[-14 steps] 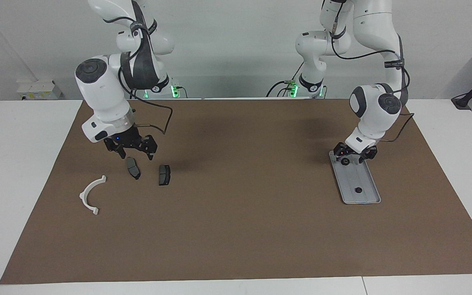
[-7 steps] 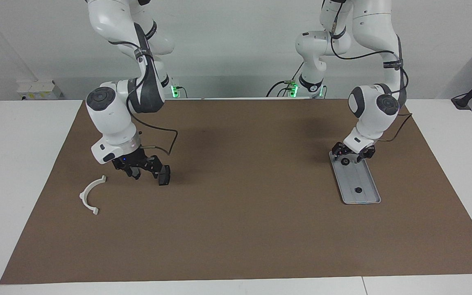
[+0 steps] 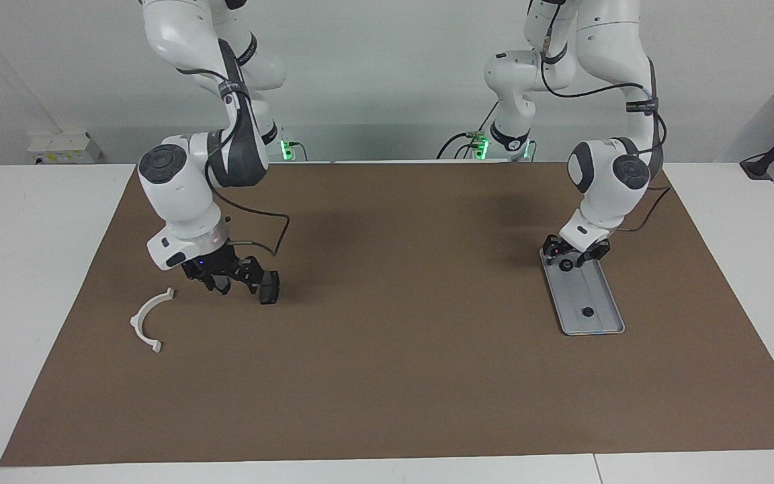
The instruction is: Place bearing gear from tray to pile
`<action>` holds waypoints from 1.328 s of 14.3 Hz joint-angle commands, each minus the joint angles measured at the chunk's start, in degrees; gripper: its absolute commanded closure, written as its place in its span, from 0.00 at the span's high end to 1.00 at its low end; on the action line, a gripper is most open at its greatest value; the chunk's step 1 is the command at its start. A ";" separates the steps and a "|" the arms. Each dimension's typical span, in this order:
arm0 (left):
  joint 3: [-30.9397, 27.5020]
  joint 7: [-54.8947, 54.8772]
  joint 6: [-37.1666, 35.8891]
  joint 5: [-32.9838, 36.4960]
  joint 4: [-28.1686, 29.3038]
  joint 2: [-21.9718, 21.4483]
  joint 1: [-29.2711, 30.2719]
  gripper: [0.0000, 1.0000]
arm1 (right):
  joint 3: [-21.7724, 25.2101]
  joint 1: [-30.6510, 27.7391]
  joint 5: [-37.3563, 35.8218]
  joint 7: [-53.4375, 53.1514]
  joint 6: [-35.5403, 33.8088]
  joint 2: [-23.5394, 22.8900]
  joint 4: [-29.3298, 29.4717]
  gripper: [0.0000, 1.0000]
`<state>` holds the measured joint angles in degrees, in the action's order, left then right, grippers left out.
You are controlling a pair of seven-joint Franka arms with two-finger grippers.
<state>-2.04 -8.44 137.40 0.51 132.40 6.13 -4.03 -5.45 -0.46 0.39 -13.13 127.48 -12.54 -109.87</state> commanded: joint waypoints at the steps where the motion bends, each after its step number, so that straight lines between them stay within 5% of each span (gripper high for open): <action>1: -0.51 2.02 -0.02 -0.51 1.10 -1.65 -1.50 0.45 | -0.26 -0.51 0.05 -0.93 0.84 -0.03 0.01 1.00; 6: -0.51 1.68 -3.08 -0.60 -3.10 -1.65 -1.77 0.10 | -0.26 -0.51 0.05 -0.93 0.92 -0.03 0.01 1.00; 10: -0.42 1.50 -19.93 -1.21 -19.59 -0.95 -1.85 0.05 | -0.26 -0.51 0.05 -0.93 0.84 -0.03 0.01 1.00; 12: -0.16 4.12 -24.44 -7.77 -26.03 -0.16 -5.43 0.00 | -0.26 -0.77 0.05 -0.67 0.84 -0.03 0.09 1.00; 15: -0.33 22.63 -20.97 -8.60 -27.03 0.99 -18.86 0.00 | -0.26 -1.21 -0.04 -0.49 0.93 -0.12 0.27 1.00; 19: -0.42 29.69 -16.39 -8.51 -26.50 3.43 -27.24 0.00 | -0.26 -2.00 -0.04 0.56 2.41 -0.38 0.27 1.00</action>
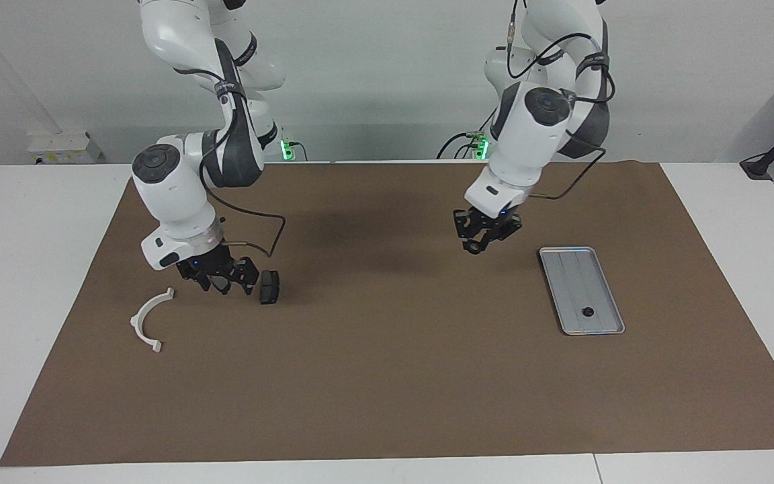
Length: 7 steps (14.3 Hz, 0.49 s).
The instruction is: Place bearing gear from tray to pile
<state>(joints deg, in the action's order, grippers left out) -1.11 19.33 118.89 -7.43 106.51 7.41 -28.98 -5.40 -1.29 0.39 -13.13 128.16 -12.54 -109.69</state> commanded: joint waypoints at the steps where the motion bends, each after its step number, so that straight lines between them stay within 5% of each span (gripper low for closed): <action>1: -1.26 2.98 3.27 0.21 -0.69 3.30 -3.26 0.00 | -0.31 -1.60 -0.12 0.91 1.91 -0.99 0.09 1.00; 7: -1.35 3.26 14.34 1.54 -1.30 14.73 -7.23 0.00 | -0.31 -1.78 -0.12 2.85 1.91 -1.17 0.00 1.00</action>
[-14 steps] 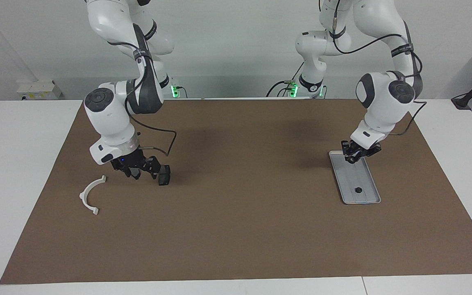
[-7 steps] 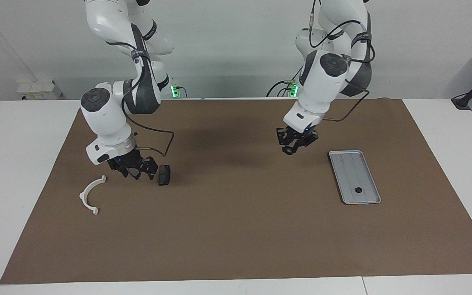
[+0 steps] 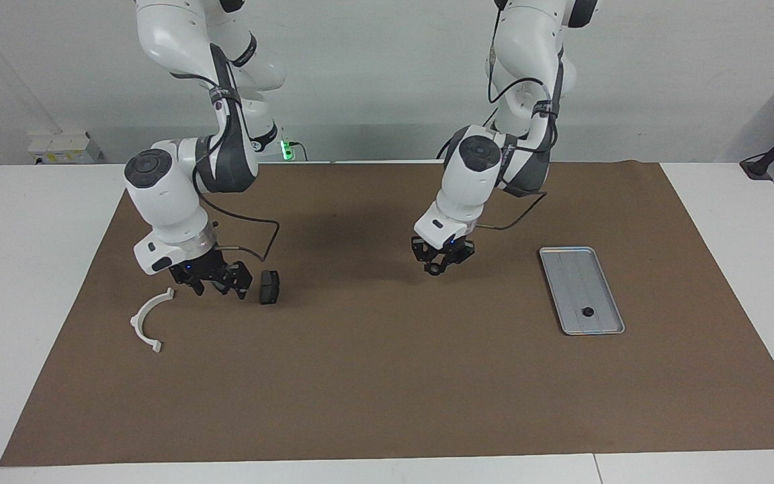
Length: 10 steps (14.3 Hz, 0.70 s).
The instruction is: Place bearing gear from tray to pile
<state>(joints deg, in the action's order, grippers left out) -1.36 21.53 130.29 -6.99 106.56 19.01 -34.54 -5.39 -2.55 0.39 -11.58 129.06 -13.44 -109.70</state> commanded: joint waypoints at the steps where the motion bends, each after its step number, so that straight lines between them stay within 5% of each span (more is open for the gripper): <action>1: -1.10 1.06 3.31 1.10 -1.36 3.57 -2.02 0.00 | -0.32 -0.52 -0.12 1.30 1.01 -0.27 0.01 1.00; 10: -1.10 0.89 7.43 2.51 -0.75 5.33 -1.58 0.00 | -0.32 -0.17 -0.12 1.13 1.01 -0.18 -0.25 1.00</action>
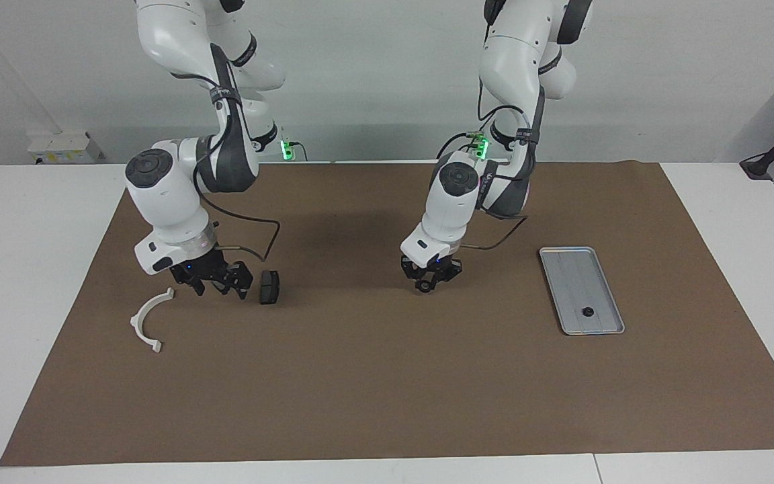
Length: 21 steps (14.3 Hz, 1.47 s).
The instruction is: Place bearing gear from tray to pile
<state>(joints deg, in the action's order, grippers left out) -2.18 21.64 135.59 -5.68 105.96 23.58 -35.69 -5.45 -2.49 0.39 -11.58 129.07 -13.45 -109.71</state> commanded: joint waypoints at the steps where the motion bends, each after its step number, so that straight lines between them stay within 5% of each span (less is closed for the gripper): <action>1: -0.28 0.77 2.66 1.20 -0.14 1.46 -0.52 0.00 | -0.26 -0.24 -0.12 1.12 1.01 -0.18 -0.25 1.00; 12: -0.28 0.77 3.47 1.20 0.13 2.35 -1.31 0.04 | -0.35 -0.15 -0.12 0.77 0.66 0.00 -0.33 1.00; 14: -0.28 0.95 1.97 1.11 -0.23 1.91 -1.40 0.48 | -0.26 -0.06 -0.12 0.95 0.66 0.00 -0.42 1.00; 15: -0.28 1.38 -0.21 1.03 -0.40 1.04 -1.40 0.61 | -0.26 0.03 -0.12 0.95 0.66 0.00 -0.42 1.00; 21: -0.63 -0.18 -19.89 1.11 -2.16 -11.78 1.92 0.68 | -0.26 1.77 -0.12 -0.01 -0.57 0.17 -0.33 1.00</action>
<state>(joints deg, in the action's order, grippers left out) -2.39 22.40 121.32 -5.53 102.36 17.47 -36.00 -5.52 -1.73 0.39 -11.58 128.93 -13.45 -109.76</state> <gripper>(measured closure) 0.300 0.000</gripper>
